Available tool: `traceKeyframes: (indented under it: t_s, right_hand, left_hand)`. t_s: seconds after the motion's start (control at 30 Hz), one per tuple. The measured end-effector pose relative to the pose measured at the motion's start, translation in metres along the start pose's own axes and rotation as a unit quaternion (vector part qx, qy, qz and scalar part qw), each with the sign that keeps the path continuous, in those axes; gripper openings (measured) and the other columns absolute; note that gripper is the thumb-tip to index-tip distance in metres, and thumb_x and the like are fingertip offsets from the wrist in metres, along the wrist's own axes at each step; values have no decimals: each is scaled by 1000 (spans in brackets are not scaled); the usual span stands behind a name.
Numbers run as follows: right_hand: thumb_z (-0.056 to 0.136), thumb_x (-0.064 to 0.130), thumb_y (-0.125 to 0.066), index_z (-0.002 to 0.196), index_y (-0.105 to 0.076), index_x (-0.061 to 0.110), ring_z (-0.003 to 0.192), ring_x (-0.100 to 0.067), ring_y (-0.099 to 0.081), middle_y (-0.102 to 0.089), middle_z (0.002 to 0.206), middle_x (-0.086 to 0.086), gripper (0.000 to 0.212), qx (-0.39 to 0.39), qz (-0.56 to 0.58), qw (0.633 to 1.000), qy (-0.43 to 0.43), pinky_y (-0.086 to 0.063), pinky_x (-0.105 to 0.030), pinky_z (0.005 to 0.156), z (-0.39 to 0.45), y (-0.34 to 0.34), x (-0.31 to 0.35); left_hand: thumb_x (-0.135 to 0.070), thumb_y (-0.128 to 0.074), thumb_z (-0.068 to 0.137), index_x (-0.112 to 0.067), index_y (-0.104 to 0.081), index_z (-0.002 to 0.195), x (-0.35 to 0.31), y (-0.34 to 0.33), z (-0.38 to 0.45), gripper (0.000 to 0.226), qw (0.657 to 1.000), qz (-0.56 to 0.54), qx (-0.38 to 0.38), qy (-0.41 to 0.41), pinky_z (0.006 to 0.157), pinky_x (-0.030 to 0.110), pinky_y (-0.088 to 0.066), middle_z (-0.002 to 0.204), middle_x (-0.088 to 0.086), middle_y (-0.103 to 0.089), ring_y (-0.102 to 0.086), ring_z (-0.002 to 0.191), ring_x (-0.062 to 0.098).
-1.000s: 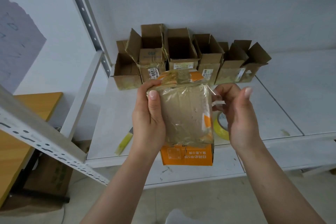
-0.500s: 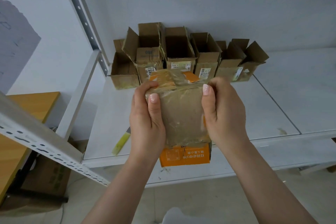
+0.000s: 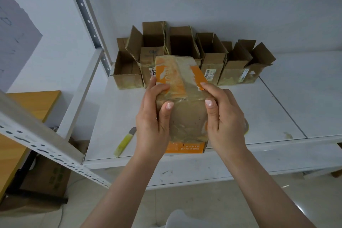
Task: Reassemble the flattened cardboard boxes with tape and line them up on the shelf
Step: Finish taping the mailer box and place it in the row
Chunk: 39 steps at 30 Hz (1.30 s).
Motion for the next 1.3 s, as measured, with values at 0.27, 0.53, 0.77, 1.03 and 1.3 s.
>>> traceKeyframes:
  t_s: [0.27, 0.53, 0.77, 1.03, 1.3]
  right_hand:
    - [99, 58, -28, 139, -52, 18, 87, -17, -58, -57, 110, -10, 61, 128, 17, 992, -4, -55, -38, 66, -38, -37, -47]
    - [102, 45, -35, 144, -44, 13, 143, -33, -31, -39, 152, -12, 54, 157, 14, 981, 116, -36, -50, 111, -39, -49, -32]
    - [102, 26, -42, 132, -56, 3, 141, -33, -37, -53, 140, -10, 40, 133, 21, 984, 118, -39, -43, 112, -41, -51, -28]
    - [101, 46, -37, 144, -40, 7, 147, -20, -26, -40, 152, -6, 58, 190, 89, 977, 46, -30, -35, 118, -40, -44, -41]
    - [98, 25, -45, 135, -51, 3, 143, -25, -35, -48, 145, -9, 44, 181, 89, 979, 38, -32, -36, 116, -40, -43, -35]
  left_hand:
    - [-40, -49, 98, -23, -45, 131, 54, -13, -26, 37, 989, -29, 132, 54, 103, 47, -47, 160, 2, -23, -33, 144, 17]
    - [-24, -66, 91, -9, -59, 131, 27, -24, -25, 44, 979, 75, 165, -93, 120, 39, -26, 149, 11, -44, -21, 148, 33]
    - [-14, -61, 90, -3, -69, 117, 23, -24, -25, 30, 984, 87, 121, -98, 113, 26, -34, 125, 2, -64, -40, 138, 32]
    - [-24, -70, 81, -8, -51, 136, 37, -8, -19, 60, 978, 71, 184, -73, 117, 39, -32, 146, 7, -47, -26, 147, 27]
    - [-17, -61, 89, -2, -59, 127, 38, -3, -20, 40, 979, 83, 180, -56, 115, 36, -35, 137, 6, -53, -34, 142, 29]
Point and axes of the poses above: each hand's wrist, its own z-axis towards the middle knuckle, its own y-axis out of the back of the hand, x = y × z, the point moved 9 cm from there along z, towards the middle knuckle
